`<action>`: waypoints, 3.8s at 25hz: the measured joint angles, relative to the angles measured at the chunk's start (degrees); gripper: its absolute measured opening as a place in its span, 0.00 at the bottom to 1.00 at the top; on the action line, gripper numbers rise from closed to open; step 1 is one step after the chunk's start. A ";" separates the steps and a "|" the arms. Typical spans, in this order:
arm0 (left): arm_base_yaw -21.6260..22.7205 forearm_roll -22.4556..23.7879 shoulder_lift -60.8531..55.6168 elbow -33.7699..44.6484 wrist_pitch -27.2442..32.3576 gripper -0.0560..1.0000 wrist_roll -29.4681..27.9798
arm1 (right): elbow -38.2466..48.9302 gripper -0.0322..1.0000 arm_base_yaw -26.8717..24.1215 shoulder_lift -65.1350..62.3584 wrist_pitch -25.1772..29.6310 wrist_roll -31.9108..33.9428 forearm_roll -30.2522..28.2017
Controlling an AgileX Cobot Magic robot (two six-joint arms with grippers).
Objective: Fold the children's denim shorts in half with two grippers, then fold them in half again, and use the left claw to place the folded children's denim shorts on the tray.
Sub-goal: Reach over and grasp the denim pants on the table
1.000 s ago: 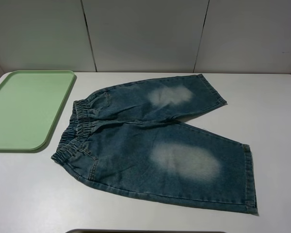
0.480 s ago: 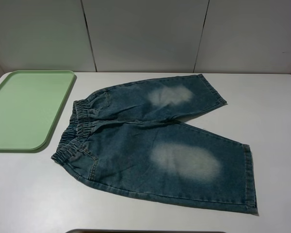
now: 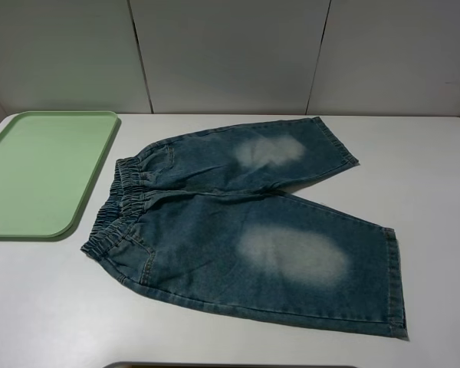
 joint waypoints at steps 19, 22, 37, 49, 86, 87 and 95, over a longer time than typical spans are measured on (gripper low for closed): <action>-4.57 10.55 29.12 0.00 -13.88 0.95 22.16 | 9.58 0.70 5.28 3.24 -7.99 -13.55 -9.98; -4.57 11.20 33.52 0.00 -14.87 0.95 24.23 | 9.69 0.70 5.28 3.29 -10.54 -13.59 -10.59; -4.61 11.32 47.48 -0.04 -18.39 0.95 31.05 | 9.77 0.70 5.28 23.46 -18.01 -25.63 -5.58; -4.61 11.32 55.47 -0.04 -23.98 0.95 31.57 | 9.77 0.70 5.28 38.26 -33.69 -26.00 -4.86; -4.61 7.02 59.55 -0.04 -36.02 0.95 32.05 | 15.92 0.70 15.65 56.87 -50.35 -28.83 -5.42; -4.61 7.02 59.55 -0.04 -36.02 0.95 32.05 | 15.92 0.70 15.65 57.54 -50.39 -28.83 -5.75; -4.61 7.02 59.55 -0.04 -36.19 0.95 32.05 | 15.46 0.67 15.65 62.70 -50.10 -28.56 -9.38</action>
